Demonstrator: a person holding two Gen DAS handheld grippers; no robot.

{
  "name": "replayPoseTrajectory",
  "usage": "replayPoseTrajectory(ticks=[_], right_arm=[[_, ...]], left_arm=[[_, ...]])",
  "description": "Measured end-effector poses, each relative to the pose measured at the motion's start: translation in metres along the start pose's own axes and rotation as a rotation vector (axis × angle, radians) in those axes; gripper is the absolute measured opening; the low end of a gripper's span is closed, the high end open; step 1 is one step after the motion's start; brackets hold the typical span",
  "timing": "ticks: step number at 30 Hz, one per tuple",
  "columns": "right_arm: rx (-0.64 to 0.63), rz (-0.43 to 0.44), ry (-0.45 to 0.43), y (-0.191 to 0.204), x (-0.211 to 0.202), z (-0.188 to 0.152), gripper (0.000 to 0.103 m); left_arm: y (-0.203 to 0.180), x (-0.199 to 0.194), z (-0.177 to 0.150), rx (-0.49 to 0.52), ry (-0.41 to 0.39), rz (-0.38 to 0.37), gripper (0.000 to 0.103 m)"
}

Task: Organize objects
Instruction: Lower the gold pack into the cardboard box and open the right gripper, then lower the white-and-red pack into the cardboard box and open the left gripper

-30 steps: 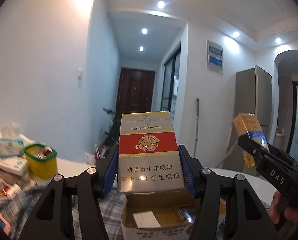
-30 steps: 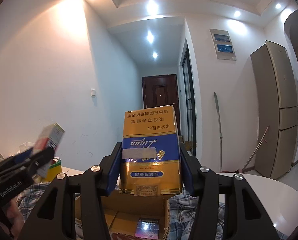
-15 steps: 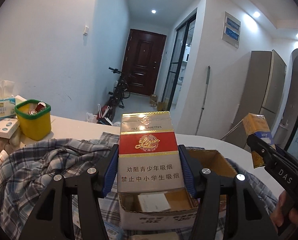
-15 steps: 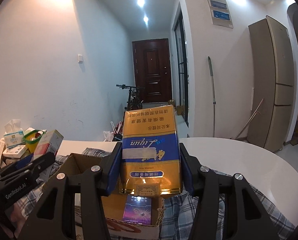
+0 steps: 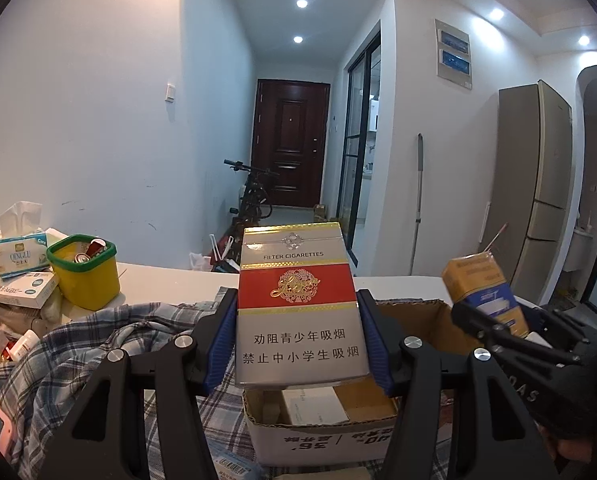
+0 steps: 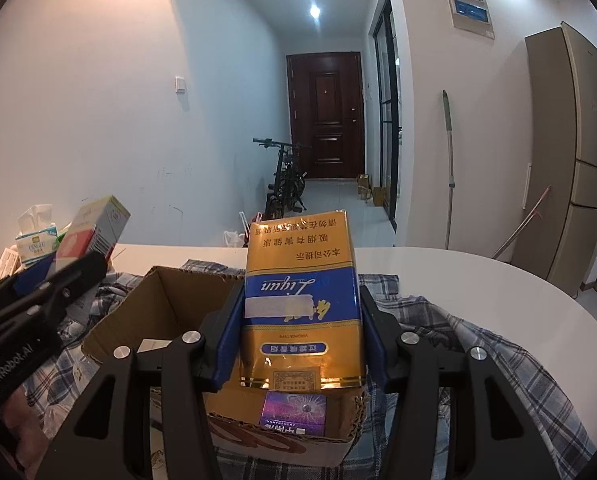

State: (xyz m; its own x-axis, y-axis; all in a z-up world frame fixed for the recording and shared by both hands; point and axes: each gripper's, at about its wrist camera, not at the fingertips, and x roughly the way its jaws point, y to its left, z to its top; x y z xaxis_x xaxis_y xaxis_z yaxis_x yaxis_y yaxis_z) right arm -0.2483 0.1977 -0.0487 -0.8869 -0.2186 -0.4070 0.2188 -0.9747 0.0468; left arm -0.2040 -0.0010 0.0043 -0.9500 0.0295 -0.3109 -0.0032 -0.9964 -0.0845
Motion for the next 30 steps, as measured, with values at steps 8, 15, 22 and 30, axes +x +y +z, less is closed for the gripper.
replayPoseTrajectory(ticks=[8, 15, 22, 30], right_arm=[[-0.018, 0.016, 0.042, 0.003, 0.006, -0.006, 0.052], [-0.016, -0.034, 0.028, -0.001, 0.008, -0.007, 0.061], [0.051, -0.092, -0.069, -0.015, -0.009, 0.002, 0.073], [0.125, -0.223, -0.179, -0.039, -0.027, 0.015, 0.073]], left_arm=[[-0.001, -0.001, 0.000, 0.005, -0.003, 0.006, 0.059], [-0.001, 0.001, -0.001, 0.014, 0.000, 0.018, 0.059], [0.001, 0.000, -0.002, 0.009, -0.014, 0.007, 0.059], [-0.007, -0.005, 0.003, 0.015, -0.012, -0.022, 0.059]])
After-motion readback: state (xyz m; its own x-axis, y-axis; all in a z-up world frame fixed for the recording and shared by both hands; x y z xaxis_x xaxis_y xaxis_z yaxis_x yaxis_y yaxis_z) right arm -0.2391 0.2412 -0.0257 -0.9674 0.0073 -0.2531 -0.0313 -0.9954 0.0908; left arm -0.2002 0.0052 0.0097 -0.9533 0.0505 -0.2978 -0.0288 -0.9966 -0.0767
